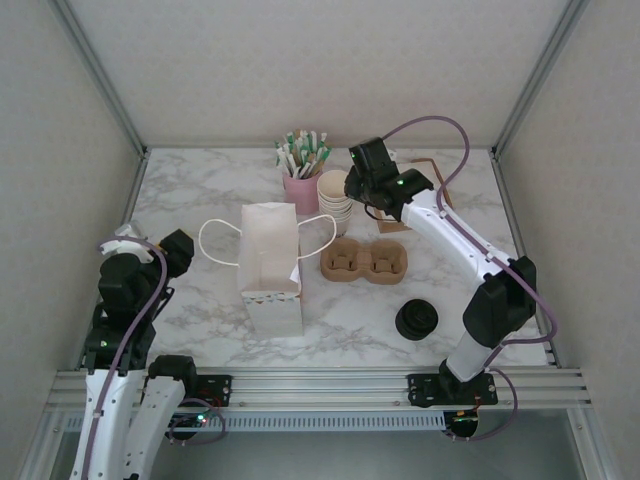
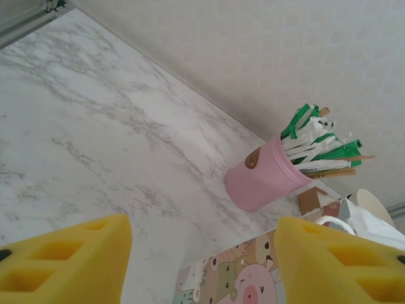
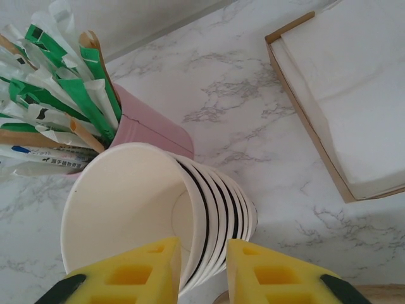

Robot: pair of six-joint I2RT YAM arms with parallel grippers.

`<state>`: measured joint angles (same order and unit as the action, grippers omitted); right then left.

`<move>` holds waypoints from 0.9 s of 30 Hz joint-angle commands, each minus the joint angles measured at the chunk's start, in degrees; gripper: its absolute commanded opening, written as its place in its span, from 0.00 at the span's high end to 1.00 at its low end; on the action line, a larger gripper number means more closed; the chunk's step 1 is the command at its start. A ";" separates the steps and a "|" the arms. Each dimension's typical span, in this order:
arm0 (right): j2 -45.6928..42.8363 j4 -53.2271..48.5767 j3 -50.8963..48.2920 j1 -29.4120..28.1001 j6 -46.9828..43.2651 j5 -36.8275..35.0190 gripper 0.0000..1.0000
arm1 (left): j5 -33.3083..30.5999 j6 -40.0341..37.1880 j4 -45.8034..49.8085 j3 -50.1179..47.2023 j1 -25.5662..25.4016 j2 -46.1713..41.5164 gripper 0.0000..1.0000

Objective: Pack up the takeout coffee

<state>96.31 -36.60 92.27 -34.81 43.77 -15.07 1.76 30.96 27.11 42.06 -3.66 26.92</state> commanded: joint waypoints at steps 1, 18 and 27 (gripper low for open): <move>2.13 0.57 2.59 -0.68 1.05 -1.24 0.74 | 1.76 0.68 0.05 -0.13 -0.38 -0.15 0.40; 6.06 -0.92 5.45 -1.63 1.05 -2.51 0.87 | 1.76 1.38 -0.35 -0.83 -0.37 -0.45 0.38; 6.64 -3.34 7.19 -1.77 0.47 -3.78 0.94 | 1.60 1.73 -0.44 -1.02 -0.30 -0.73 0.37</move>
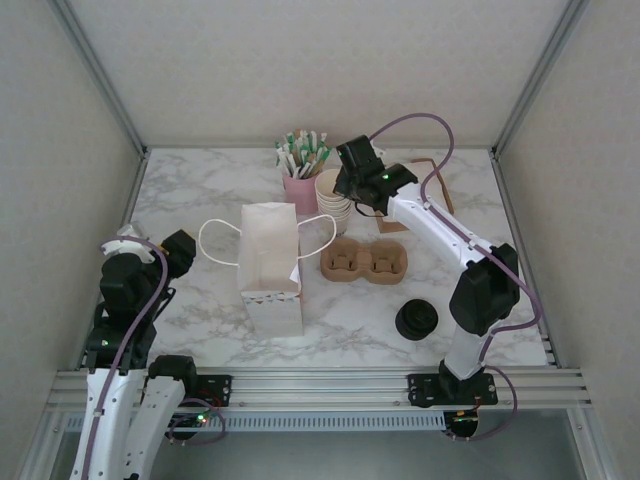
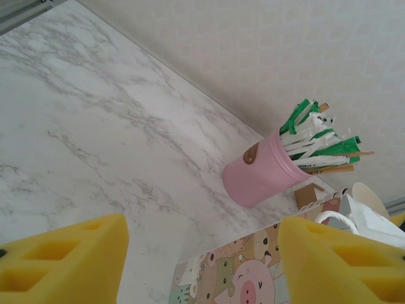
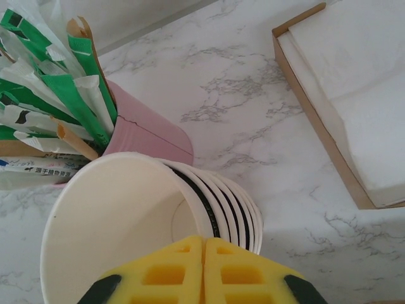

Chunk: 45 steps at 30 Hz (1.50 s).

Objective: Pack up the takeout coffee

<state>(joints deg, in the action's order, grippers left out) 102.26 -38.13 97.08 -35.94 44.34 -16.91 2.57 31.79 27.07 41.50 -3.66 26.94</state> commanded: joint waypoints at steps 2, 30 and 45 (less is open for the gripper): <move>0.66 -2.30 2.72 -0.63 0.00 -1.97 0.98 | 0.77 0.99 -0.48 -0.52 -0.38 -0.74 0.37; -27.53 -13.94 7.34 -0.62 -2.26 -1.09 1.00 | -1.20 0.83 0.54 0.08 -0.30 -1.54 0.35; -59.10 -24.29 -30.86 -5.99 10.47 8.67 1.00 | -1.66 0.62 0.71 0.34 -0.20 -1.71 0.35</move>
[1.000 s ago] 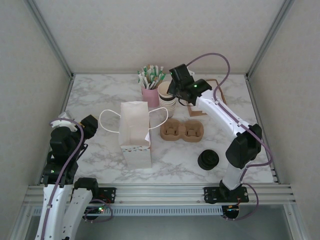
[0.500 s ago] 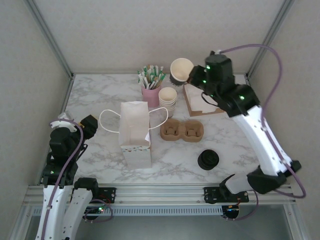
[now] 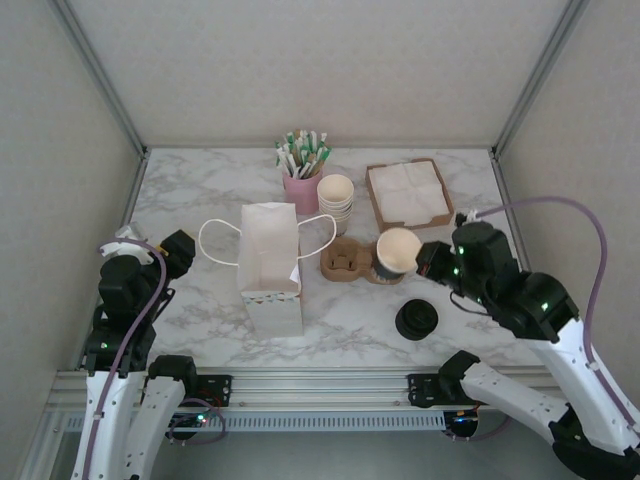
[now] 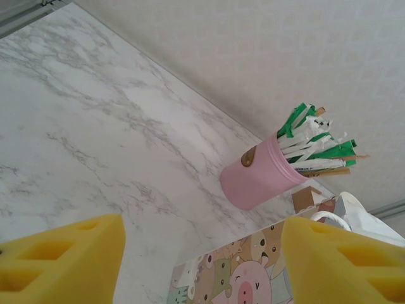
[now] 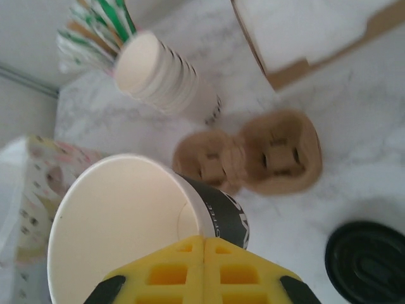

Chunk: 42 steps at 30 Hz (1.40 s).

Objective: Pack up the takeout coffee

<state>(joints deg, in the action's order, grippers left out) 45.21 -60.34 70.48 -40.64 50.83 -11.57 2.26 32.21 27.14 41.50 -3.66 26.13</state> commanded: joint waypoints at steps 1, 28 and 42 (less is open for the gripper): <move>-3.08 -1.80 -6.71 -1.81 4.56 4.53 1.00 | -1.55 0.14 0.84 0.47 -0.21 -0.91 0.35; 5.83 20.45 -29.71 -17.83 9.66 -5.00 1.00 | -0.69 0.10 0.23 0.08 -0.14 -1.04 0.34; 6.54 19.67 -31.50 -18.22 9.95 -5.25 0.89 | -0.49 0.23 0.24 0.08 -0.09 -1.21 0.33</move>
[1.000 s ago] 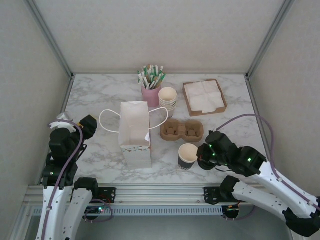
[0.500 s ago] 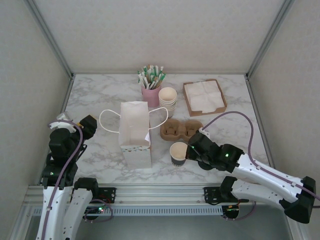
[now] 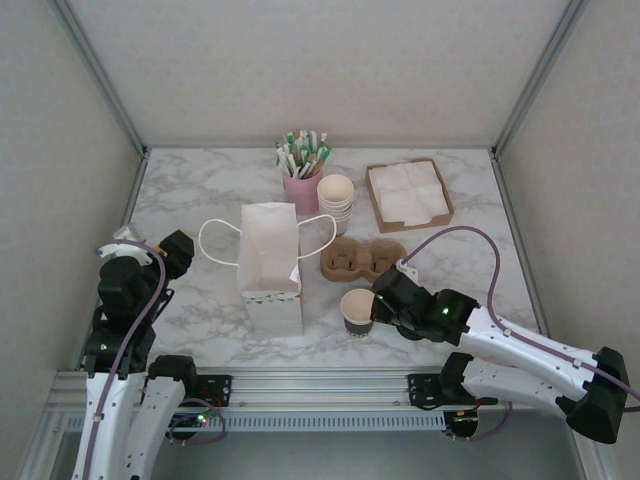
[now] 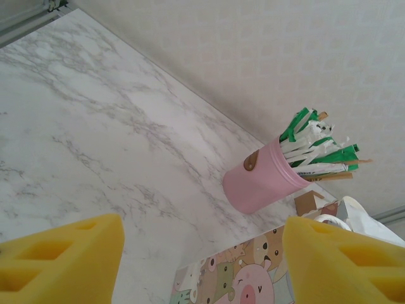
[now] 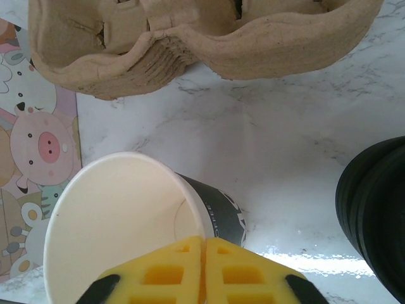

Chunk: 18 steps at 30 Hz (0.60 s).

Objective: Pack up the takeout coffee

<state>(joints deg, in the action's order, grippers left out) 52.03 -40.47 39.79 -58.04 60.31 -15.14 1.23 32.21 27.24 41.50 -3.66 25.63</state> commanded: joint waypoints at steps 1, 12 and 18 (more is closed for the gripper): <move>-0.57 -0.24 -0.69 -0.96 0.34 -1.87 0.88 | 0.48 0.23 0.12 0.09 -0.12 -0.67 0.33; -3.14 -7.26 1.96 -1.18 -0.27 -4.91 0.64 | -0.35 0.14 0.79 0.43 -0.11 -1.04 0.32; -7.62 -20.18 7.36 -1.16 1.04 -12.11 0.47 | -0.48 0.18 0.86 0.44 -0.11 -1.26 0.32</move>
<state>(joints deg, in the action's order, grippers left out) 46.74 -52.14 44.07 -58.65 60.60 -21.52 1.21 32.18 27.29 41.50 -3.66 25.17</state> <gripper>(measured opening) 0.511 0.681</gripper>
